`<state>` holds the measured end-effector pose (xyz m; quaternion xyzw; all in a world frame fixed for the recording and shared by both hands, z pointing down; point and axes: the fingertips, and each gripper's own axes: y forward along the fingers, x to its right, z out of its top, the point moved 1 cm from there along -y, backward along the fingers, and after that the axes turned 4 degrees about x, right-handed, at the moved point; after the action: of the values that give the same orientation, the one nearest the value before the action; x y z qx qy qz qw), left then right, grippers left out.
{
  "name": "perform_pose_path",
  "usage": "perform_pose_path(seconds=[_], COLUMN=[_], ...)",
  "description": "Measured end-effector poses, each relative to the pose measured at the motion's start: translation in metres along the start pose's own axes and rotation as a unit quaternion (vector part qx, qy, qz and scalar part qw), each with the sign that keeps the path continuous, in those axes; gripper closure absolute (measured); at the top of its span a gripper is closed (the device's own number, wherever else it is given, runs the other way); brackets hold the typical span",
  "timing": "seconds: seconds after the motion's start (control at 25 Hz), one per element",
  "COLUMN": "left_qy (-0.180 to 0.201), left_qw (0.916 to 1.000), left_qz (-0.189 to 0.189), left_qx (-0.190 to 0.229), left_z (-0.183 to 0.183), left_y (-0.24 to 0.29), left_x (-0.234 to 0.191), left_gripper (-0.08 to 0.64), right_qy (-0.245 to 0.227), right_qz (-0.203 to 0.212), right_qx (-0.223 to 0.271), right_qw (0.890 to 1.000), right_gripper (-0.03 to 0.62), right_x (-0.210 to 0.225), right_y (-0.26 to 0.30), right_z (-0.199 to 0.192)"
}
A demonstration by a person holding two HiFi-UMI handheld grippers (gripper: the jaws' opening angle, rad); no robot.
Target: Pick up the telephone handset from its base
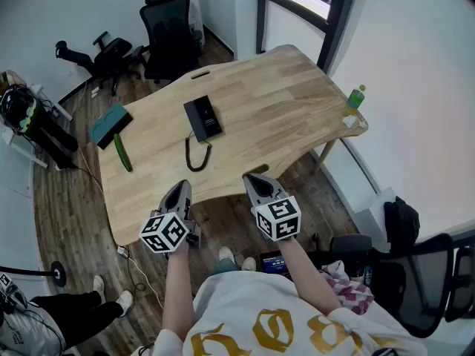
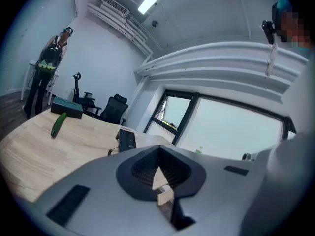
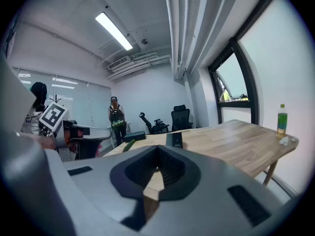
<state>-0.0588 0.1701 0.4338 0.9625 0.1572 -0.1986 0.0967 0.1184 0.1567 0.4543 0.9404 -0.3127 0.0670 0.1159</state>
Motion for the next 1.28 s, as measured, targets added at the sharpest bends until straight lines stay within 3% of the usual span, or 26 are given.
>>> perform_pose_path(seconds=[0.28, 0.64, 0.8, 1.12, 1.28], left_qy=[0.008, 0.045, 0.036, 0.021, 0.014], left_qw=[0.9999, 0.9976, 0.9969, 0.9985, 0.9968], left_qz=[0.013, 0.050, 0.068, 0.048, 0.073], left_qx=[-0.005, -0.016, -0.018, -0.019, -0.029], left_z=[-0.007, -0.013, -0.014, -0.012, -0.014], left_y=[-0.013, -0.024, -0.020, 0.005, 0.033], left_x=[-0.006, -0.020, -0.030, -0.036, -0.061], left_gripper=[0.554, 0.554, 0.554, 0.554, 0.554], right_qy=[0.004, 0.031, 0.032, 0.036, 0.036], right_qz=[-0.003, -0.014, -0.006, 0.023, 0.018], right_qx=[-0.009, -0.023, -0.025, -0.032, -0.036], right_qw=[1.000, 0.999, 0.999, 0.999, 0.999], right_gripper=[0.588, 0.588, 0.588, 0.587, 0.588], right_x=[-0.001, 0.003, 0.003, 0.007, 0.020], right_y=[-0.005, -0.007, -0.001, 0.025, 0.052], right_z=[-0.007, -0.018, -0.018, -0.013, -0.008])
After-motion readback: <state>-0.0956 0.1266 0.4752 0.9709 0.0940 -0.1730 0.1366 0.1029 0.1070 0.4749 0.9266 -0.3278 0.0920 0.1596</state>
